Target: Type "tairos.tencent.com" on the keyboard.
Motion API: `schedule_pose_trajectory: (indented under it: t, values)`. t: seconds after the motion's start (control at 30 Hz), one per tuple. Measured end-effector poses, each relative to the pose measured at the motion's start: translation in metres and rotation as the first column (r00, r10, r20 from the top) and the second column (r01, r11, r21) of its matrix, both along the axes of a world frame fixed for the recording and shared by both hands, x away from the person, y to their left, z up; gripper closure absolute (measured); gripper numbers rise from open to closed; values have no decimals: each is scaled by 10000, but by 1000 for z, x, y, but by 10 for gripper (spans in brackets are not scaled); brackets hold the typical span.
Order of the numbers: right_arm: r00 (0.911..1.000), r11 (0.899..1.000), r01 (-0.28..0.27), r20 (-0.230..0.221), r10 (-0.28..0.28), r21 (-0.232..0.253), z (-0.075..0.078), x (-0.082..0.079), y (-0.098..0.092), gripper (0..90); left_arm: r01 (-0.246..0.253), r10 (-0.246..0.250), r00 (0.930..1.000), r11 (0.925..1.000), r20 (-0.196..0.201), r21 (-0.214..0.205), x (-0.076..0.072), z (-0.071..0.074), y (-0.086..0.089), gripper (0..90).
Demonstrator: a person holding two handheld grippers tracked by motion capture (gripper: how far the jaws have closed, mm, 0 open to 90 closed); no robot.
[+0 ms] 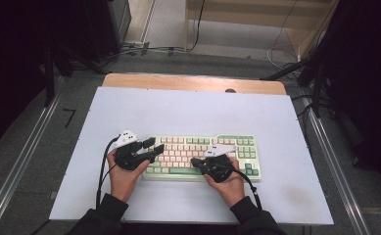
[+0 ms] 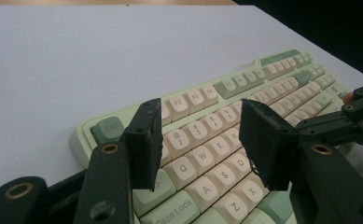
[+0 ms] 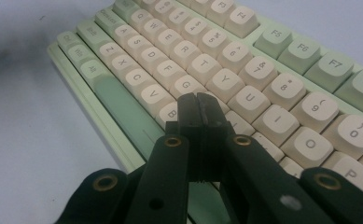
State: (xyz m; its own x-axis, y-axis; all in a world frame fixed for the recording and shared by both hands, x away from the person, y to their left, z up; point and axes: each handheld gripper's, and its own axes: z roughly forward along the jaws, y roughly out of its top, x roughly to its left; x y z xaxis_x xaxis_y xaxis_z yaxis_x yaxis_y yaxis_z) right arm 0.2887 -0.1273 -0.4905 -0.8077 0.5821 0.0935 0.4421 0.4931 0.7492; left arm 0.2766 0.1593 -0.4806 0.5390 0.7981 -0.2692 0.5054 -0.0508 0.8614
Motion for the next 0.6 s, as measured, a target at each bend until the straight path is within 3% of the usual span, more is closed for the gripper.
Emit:
schedule_pose_trajectory:
  t: [0.6]
  values:
    - [10000,10000,-7,6,7,-40,-1,0,1,878,11,-11,10000,10000,11,3,0,0,0,506]
